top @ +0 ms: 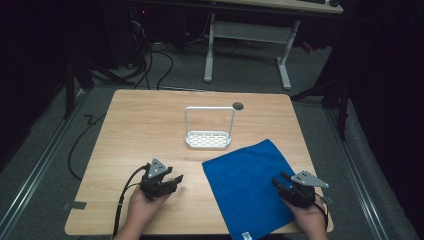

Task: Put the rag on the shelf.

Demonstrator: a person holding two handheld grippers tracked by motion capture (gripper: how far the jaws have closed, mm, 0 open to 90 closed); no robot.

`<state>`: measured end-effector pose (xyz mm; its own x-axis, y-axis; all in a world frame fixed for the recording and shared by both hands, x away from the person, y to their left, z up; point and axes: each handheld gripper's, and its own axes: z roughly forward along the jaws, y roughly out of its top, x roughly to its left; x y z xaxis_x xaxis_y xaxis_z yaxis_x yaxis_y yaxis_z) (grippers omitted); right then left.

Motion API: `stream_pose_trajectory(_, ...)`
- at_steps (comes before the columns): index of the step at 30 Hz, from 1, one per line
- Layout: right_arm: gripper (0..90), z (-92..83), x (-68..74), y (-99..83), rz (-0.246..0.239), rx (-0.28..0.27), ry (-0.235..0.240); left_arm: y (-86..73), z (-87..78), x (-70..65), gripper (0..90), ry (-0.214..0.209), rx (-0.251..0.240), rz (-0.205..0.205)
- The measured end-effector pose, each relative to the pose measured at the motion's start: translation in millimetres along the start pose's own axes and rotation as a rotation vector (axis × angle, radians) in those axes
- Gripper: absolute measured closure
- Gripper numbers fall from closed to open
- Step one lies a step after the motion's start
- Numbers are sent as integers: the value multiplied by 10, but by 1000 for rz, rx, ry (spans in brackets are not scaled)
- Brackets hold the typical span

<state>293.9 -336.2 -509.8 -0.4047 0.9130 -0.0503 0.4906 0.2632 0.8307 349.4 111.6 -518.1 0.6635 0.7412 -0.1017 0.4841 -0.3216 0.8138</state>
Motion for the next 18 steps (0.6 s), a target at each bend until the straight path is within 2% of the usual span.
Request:
stream_pose_trajectory(3, 567, -1, 7, 5, -2, 5, -4, 34, 17, -91, 542, -37, -12, 3)
stream_pose_trajectory(5, 573, -2, 14, 9, -7, -2, 2, 76, 55, -200, 594, -84, -10, -6)
stream_pose_trajectory(7, 597, -2, 21, 8, -8, -2, 3, 117, 114, -376, 631, -115, -10, 14)
stream_pose_trajectory(9, 650, -9, 18, 12, -18, 0, 7, 152, 188, -617, 712, -143, 3, 82)
stream_pose_trajectory(13, 771, -33, 4, 14, -10, 1, 15, 181, 305, -976, 835, -188, 28, 176)
stream_pose_trajectory(14, 792, -35, 1, 13, -4, 4, 20, 176, 361, -1105, 850, -213, 55, 203)
stream_pose_trajectory(18, 817, -24, -12, -3, -5, 25, 37, 120, 466, -1342, 883, -241, 111, 283)
